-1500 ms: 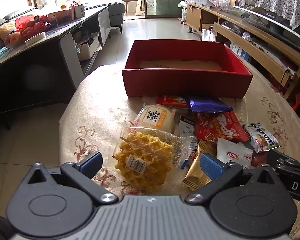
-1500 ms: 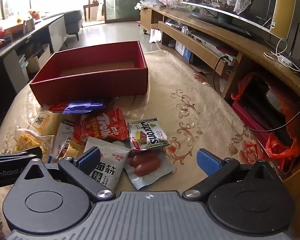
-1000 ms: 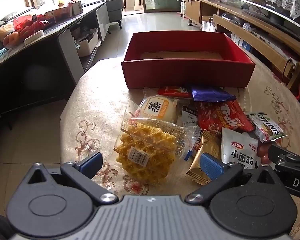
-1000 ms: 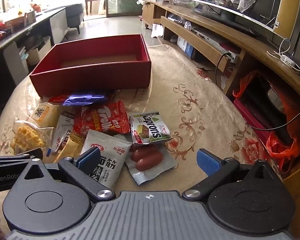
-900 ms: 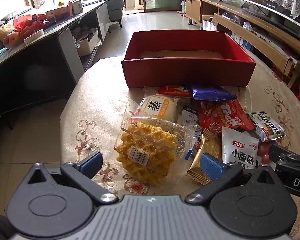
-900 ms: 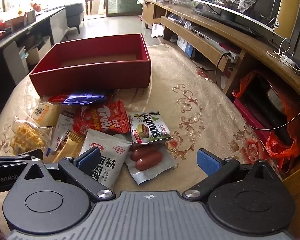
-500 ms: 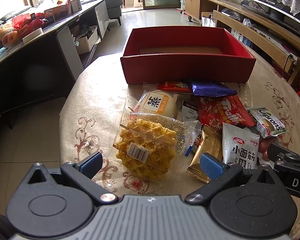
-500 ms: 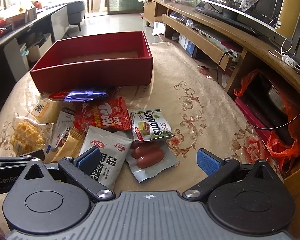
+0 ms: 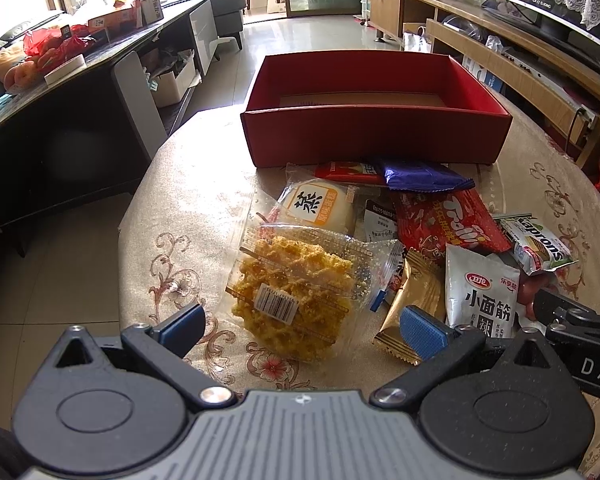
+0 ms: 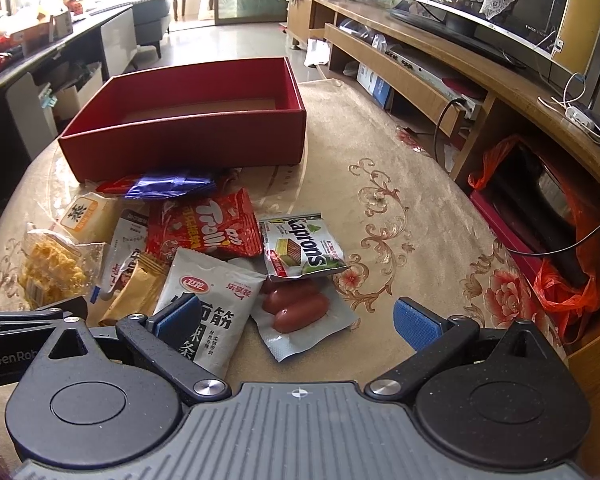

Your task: Organize snacks

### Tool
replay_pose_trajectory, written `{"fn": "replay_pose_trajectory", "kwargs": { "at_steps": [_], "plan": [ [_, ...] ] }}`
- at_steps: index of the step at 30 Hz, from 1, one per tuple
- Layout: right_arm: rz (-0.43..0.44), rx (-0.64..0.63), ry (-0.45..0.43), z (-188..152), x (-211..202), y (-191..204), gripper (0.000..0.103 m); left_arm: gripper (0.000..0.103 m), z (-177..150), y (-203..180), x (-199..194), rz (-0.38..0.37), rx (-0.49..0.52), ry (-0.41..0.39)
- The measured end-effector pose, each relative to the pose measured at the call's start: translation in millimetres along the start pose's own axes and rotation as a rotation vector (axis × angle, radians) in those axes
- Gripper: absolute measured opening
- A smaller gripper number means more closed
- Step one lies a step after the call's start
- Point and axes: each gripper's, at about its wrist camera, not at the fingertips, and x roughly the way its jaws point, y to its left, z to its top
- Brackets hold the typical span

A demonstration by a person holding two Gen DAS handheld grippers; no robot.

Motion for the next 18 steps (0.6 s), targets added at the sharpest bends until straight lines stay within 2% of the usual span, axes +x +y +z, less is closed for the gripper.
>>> {"fn": "replay_pose_trajectory", "kwargs": {
  "at_steps": [18],
  "plan": [
    [0.003, -0.005, 0.013, -1.7, 3.0, 1.4, 0.103, 0.101, -0.7, 0.7, 1.5, 0.014, 0.012, 0.006]
  ]
}}
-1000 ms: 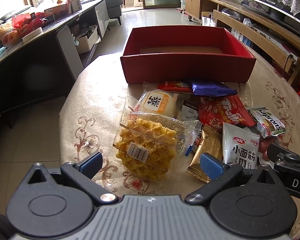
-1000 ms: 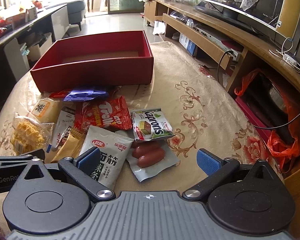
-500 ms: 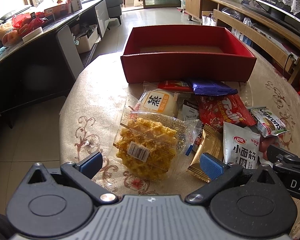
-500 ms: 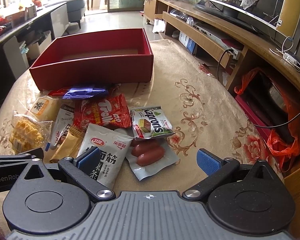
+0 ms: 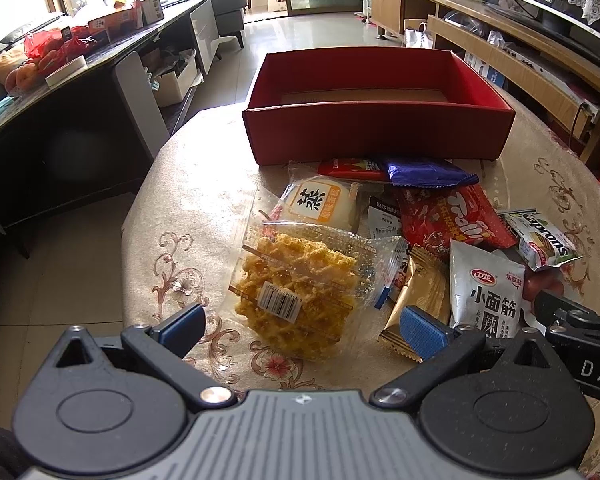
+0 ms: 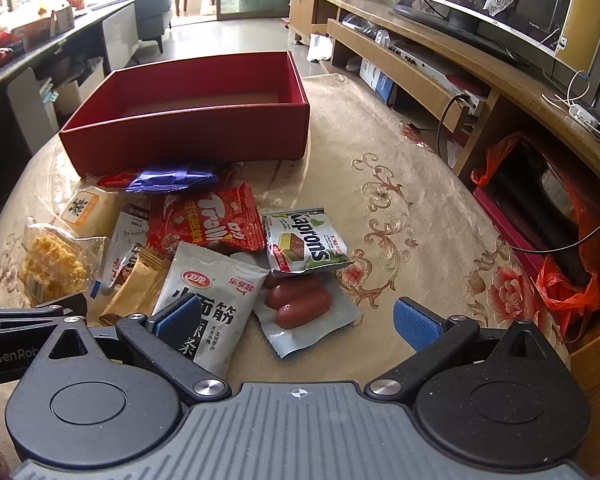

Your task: Organize snacks

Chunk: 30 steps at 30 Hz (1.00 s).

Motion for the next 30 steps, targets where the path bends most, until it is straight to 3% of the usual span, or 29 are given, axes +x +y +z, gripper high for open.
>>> {"fn": "replay_pose_trajectory", "kwargs": {
  "at_steps": [30],
  "plan": [
    [0.007, 0.002, 0.030, 0.0, 3.1, 0.5, 0.103, 0.101, 0.4, -1.4, 1.4, 0.017, 0.011, 0.013]
  ]
}}
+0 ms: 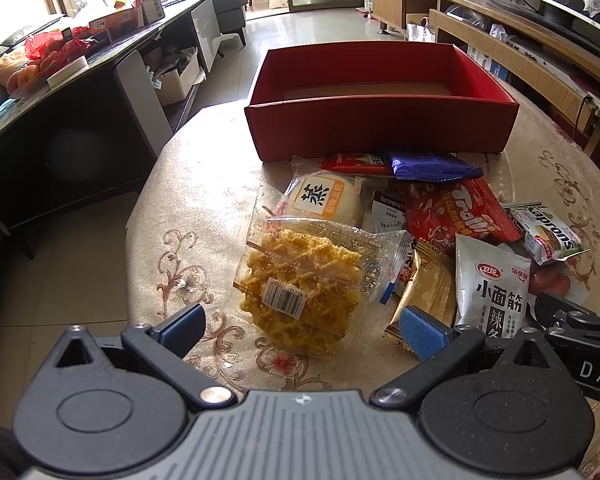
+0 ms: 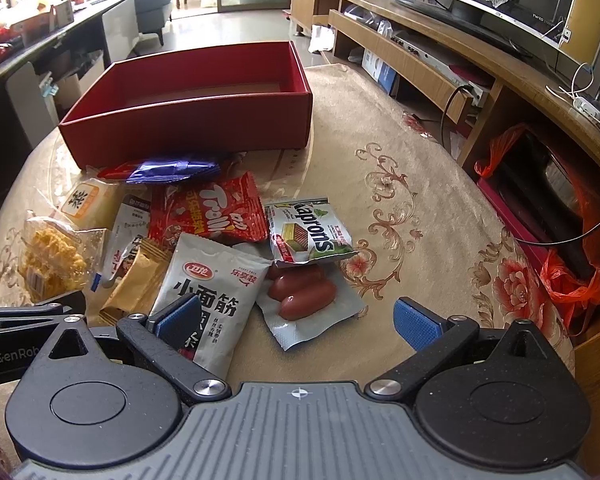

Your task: Organize snacks

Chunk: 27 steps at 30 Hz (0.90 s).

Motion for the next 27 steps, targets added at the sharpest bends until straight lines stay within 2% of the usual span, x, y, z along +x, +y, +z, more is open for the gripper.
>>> {"fn": "replay_pose_trajectory", "kwargs": {
  "at_steps": [11, 20, 24, 27],
  "plan": [
    [0.002, -0.019, 0.020, -2.2, 3.7, 5.4, 0.103, 0.100, -2.3, 3.2, 4.1, 0.011, 0.007, 0.020],
    [0.054, 0.010, 0.087, -5.6, 13.5, 12.4, 0.102, 0.100, 0.1, 27.2, 8.9, 0.015, -0.065, 0.040],
    [0.095, 0.066, 0.140, -7.7, 24.8, 19.0, 0.099, 0.100, 2.6, 36.4, 10.7, 0.015, -0.093, 0.040],
    [0.110, 0.071, 0.170, -11.9, 33.0, 31.1, 0.093, 0.100, 4.4, 42.6, 13.8, 0.018, -0.112, 0.045]
  ]
}}
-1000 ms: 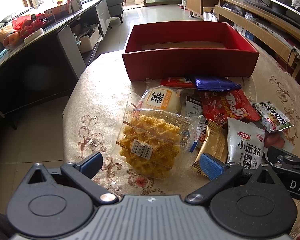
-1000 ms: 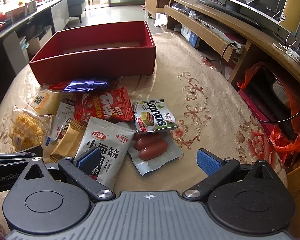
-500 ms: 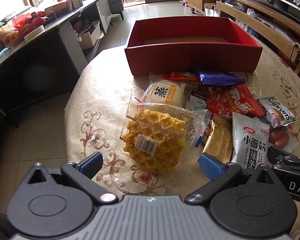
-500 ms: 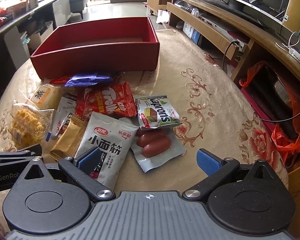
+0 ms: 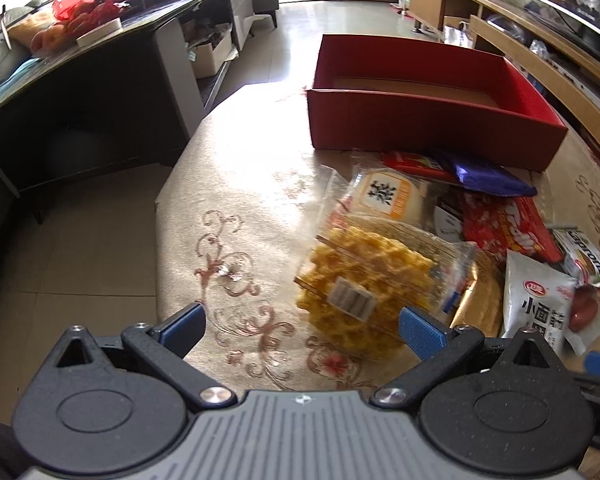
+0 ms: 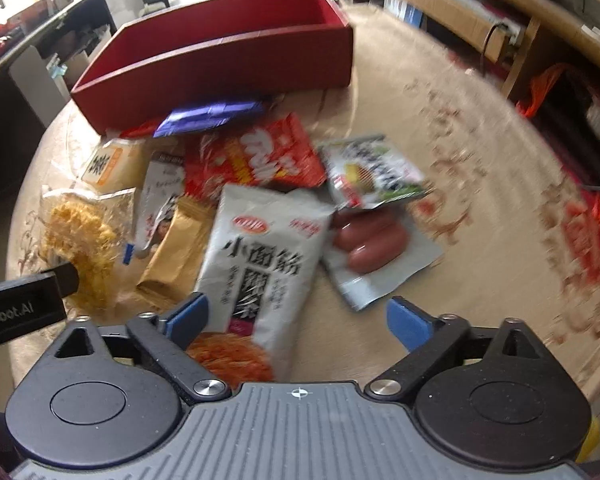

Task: Organize snacks
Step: 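Grasp the waffle bag with the left tool while the right tool grasps the white spicy-strip bag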

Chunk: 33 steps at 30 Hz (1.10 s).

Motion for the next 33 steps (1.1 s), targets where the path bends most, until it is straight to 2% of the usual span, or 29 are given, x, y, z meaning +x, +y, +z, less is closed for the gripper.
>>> {"fn": "replay_pose_trajectory", "kwargs": {
  "at_steps": [4, 7, 11, 16, 24, 28, 33],
  "plan": [
    [0.022, -0.032, 0.034, -1.3, 9.4, 12.3, 0.088, 0.100, 4.1, 8.3, 5.3, 0.009, -0.019, 0.010],
    [0.038, -0.046, 0.051, -1.9, 10.4, 11.9, 0.083, 0.100, 8.9, 13.7, 7.8, -0.015, -0.025, 0.015],
    [0.054, -0.078, 0.035, -3.7, 3.9, 6.6, 0.061, 0.100, 7.0, 6.4, 9.8, -0.021, 0.013, 0.006],
    [0.098, -0.067, 0.037, -4.6, -7.7, -8.4, 0.049, 0.101, 7.4, -6.8, 13.9, -0.035, 0.050, 0.003],
    [0.117, -0.058, 0.051, -2.9, -3.6, -20.5, 0.048, 0.102, 11.0, -20.7, 28.2, -0.096, 0.093, -0.010],
    [0.120, -0.054, 0.060, -4.6, -3.3, -22.7, 0.054, 0.102, 10.2, -21.6, 28.5, -0.109, 0.055, 0.001],
    [0.119, -0.081, 0.065, -5.3, -1.9, -18.2, 0.059, 0.102, 5.1, -37.4, 27.0, -0.088, 0.162, -0.044]
  ]
}}
